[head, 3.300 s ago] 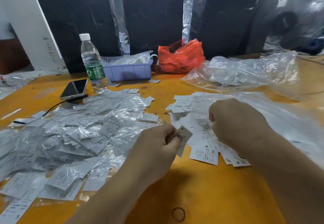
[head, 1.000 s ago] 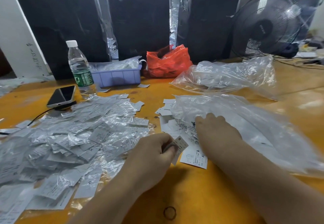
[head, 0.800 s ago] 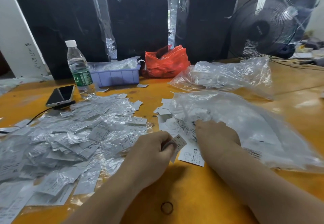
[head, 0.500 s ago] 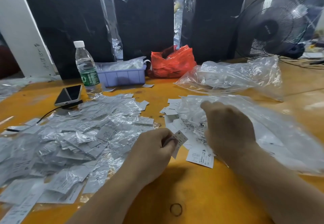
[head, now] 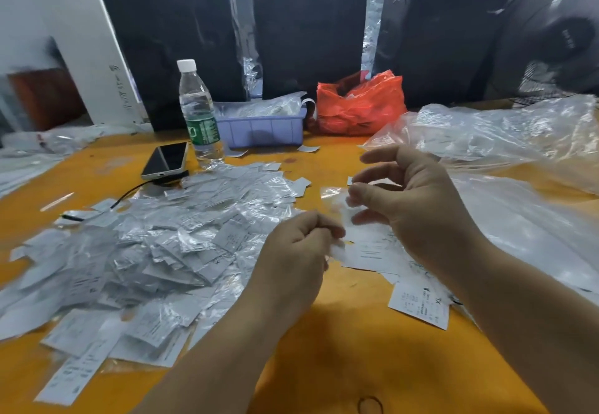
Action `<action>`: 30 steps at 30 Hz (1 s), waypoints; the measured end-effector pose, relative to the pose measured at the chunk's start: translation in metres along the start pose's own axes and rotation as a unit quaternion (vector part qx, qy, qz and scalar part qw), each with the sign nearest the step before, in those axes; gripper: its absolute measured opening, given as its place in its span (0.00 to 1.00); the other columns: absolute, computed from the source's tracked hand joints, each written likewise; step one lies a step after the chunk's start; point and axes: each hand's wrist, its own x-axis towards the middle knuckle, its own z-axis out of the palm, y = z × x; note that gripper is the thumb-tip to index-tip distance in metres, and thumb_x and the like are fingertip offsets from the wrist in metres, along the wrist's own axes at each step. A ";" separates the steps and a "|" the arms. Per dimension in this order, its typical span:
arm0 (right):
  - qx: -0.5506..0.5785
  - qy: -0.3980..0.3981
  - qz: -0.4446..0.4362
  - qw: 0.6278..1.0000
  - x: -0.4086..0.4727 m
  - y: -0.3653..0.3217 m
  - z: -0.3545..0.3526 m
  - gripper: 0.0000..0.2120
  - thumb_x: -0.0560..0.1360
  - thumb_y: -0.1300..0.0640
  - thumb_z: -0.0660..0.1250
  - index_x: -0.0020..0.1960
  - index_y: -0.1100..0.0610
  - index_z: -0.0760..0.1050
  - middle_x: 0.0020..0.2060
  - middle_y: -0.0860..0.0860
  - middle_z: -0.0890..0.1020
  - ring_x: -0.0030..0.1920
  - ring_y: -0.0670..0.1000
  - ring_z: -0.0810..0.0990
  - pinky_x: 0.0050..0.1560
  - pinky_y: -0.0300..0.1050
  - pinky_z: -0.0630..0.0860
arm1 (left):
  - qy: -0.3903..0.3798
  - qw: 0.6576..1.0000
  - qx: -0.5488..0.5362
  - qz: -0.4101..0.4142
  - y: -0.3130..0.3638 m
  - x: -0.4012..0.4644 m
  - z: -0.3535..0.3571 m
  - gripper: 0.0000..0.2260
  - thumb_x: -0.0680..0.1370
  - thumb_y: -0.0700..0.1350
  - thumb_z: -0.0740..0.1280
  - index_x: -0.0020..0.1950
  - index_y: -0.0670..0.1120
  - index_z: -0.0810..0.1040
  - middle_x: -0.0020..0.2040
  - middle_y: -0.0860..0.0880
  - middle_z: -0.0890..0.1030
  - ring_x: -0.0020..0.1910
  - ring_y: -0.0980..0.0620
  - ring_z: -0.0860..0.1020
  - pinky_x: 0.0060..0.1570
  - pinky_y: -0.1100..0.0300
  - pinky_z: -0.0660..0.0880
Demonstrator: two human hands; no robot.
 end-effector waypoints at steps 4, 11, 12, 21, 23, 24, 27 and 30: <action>-0.058 0.001 -0.029 0.998 -0.002 0.011 0.010 0.14 0.72 0.66 0.73 0.54 0.54 0.75 0.44 0.55 0.80 0.39 0.51 0.85 0.34 0.41 0.81 | -0.045 0.994 -0.091 -0.030 0.005 0.000 -0.008 0.20 0.75 0.59 0.57 0.45 0.49 0.84 0.43 0.52 0.84 0.35 0.57 0.76 0.33 0.62 0.73; -0.096 -0.021 -0.028 0.995 -0.015 0.021 0.004 0.17 0.71 0.64 0.75 0.55 0.49 0.76 0.43 0.48 0.81 0.41 0.51 0.85 0.43 0.48 0.83 | 0.000 1.000 -0.014 0.019 -0.001 0.003 -0.006 0.07 0.78 0.42 0.67 0.42 0.42 0.81 0.33 0.48 0.79 0.31 0.56 0.72 0.31 0.65 0.67; -0.079 -0.036 -0.003 0.996 -0.015 0.020 0.002 0.18 0.70 0.64 0.75 0.55 0.50 0.77 0.43 0.50 0.81 0.42 0.51 0.85 0.43 0.48 0.83 | 0.000 1.000 -0.014 0.020 -0.002 0.003 -0.007 0.08 0.78 0.42 0.67 0.42 0.42 0.81 0.31 0.52 0.79 0.30 0.58 0.72 0.30 0.67 0.67; 0.019 -0.261 0.234 0.936 -0.011 0.009 -0.007 0.18 0.66 0.58 0.74 0.55 0.63 0.80 0.34 0.53 0.79 0.32 0.48 0.75 0.33 0.41 0.75 | -0.015 0.999 -0.023 0.027 0.003 0.001 -0.015 0.18 0.74 0.54 0.69 0.40 0.38 0.78 0.27 0.54 0.72 0.23 0.60 0.67 0.27 0.70 0.63; 0.036 -0.272 0.254 0.927 -0.010 0.009 -0.009 0.17 0.66 0.59 0.72 0.54 0.63 0.81 0.32 0.52 0.75 0.30 0.47 0.71 0.32 0.40 0.72 | -0.030 0.999 -0.028 0.020 0.005 0.000 -0.016 0.17 0.71 0.58 0.69 0.37 0.43 0.79 0.28 0.53 0.73 0.23 0.60 0.67 0.27 0.70 0.63; 0.045 -0.264 0.260 0.928 -0.009 0.009 -0.010 0.16 0.65 0.61 0.73 0.52 0.62 0.82 0.32 0.52 0.74 0.29 0.47 0.71 0.32 0.40 0.71 | -0.029 0.999 -0.028 0.016 0.006 -0.001 -0.016 0.16 0.71 0.59 0.70 0.35 0.47 0.80 0.28 0.52 0.73 0.23 0.60 0.67 0.27 0.70 0.63; 0.057 -0.245 0.267 0.930 -0.006 0.007 -0.012 0.11 0.64 0.66 0.72 0.46 0.59 0.84 0.31 0.51 0.74 0.28 0.46 0.69 0.30 0.39 0.69 | -0.001 1.000 -0.027 0.002 0.004 0.001 -0.021 0.12 0.77 0.52 0.69 0.35 0.49 0.80 0.36 0.37 0.74 0.27 0.55 0.67 0.31 0.60 0.64; 0.036 -0.240 0.265 0.933 -0.005 0.006 -0.013 0.11 0.70 0.72 0.67 0.41 0.60 0.84 0.30 0.53 0.69 0.26 0.46 0.67 0.28 0.39 0.67 | -0.002 1.000 -0.023 0.010 0.001 0.004 -0.023 0.09 0.77 0.43 0.68 0.38 0.46 0.81 0.32 0.43 0.76 0.27 0.56 0.68 0.30 0.64 0.67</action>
